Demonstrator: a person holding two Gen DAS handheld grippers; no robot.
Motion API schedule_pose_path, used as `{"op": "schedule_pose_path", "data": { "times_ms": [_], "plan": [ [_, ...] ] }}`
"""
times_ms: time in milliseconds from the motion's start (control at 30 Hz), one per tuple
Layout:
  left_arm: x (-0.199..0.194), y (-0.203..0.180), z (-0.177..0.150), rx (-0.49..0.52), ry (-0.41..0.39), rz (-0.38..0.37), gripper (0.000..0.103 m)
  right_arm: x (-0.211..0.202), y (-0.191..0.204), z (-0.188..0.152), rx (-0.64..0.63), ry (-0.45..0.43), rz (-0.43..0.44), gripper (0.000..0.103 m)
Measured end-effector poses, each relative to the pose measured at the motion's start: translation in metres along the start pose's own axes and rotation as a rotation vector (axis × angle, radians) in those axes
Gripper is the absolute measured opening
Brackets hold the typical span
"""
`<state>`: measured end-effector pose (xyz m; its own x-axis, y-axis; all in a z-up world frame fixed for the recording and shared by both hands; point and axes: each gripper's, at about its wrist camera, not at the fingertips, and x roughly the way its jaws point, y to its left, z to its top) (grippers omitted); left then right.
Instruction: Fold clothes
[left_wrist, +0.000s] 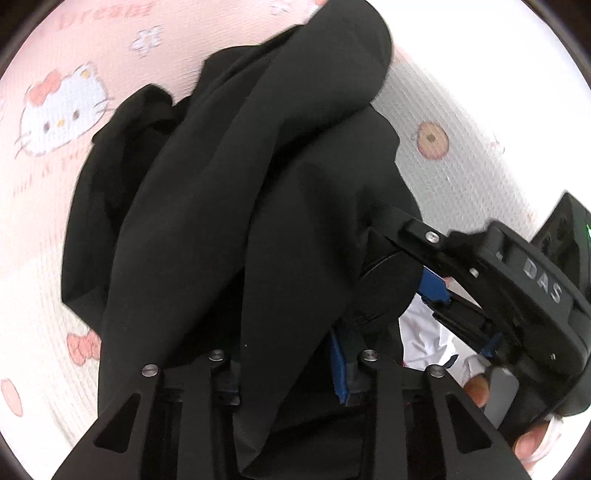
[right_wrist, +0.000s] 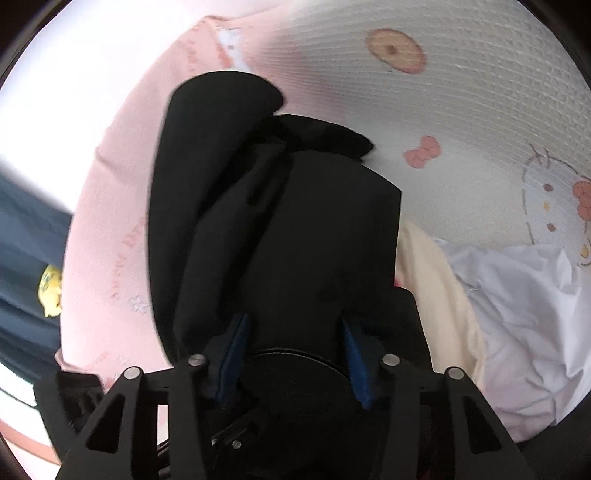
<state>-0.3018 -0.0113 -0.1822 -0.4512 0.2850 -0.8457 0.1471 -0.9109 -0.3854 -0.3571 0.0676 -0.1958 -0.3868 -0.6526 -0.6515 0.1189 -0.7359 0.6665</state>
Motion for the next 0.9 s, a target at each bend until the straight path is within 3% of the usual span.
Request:
{"op": "schedule_pose_path", "data": {
  "times_ms": [233,400,667,900],
  "plan": [
    [-0.036,0.031,-0.013,-0.033,-0.062,0.045,0.013,-0.009,0.062,-0.024,-0.139,0.018,0.041,0.036],
    [-0.062,0.068,-0.028,-0.140,-0.077,0.024,0.012,-0.014,0.108,-0.046,-0.233,0.057,0.082,0.028],
    [-0.098,0.113,-0.073,-0.228,-0.097,-0.001,0.012,-0.013,0.158,-0.098,-0.320,0.142,0.142,0.027],
    [-0.117,0.143,-0.102,-0.296,-0.089,-0.058,0.013,-0.007,0.181,-0.136,-0.386,0.146,0.048,0.027]
  ]
}}
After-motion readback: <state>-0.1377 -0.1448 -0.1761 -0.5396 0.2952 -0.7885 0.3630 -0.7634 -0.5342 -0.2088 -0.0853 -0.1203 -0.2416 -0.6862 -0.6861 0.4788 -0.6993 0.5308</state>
